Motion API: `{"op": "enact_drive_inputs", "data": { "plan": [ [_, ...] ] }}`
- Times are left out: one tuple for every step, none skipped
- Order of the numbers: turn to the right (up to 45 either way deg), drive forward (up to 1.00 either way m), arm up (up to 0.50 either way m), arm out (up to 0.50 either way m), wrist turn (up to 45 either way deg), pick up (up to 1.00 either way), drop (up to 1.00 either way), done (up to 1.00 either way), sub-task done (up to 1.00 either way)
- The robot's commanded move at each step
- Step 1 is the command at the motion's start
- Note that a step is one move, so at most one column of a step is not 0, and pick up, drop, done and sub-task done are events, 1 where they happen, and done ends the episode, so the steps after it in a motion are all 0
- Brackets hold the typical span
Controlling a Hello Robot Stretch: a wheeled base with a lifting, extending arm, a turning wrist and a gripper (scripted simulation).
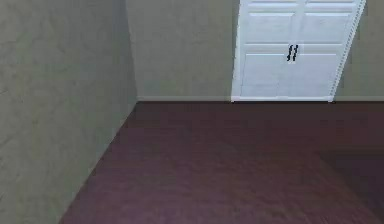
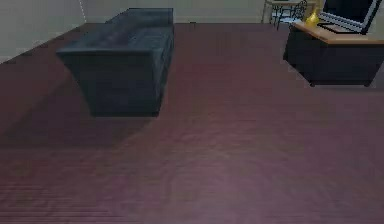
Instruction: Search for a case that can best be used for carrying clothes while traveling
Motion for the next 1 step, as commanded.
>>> {"op": "enact_drive_inputs", "data": {
  "plan": [
    [36.0, 0.00, 0.00, 0.00, 0.0, 0.00, 0.00, 0.00, 0.00]
  ]
}}
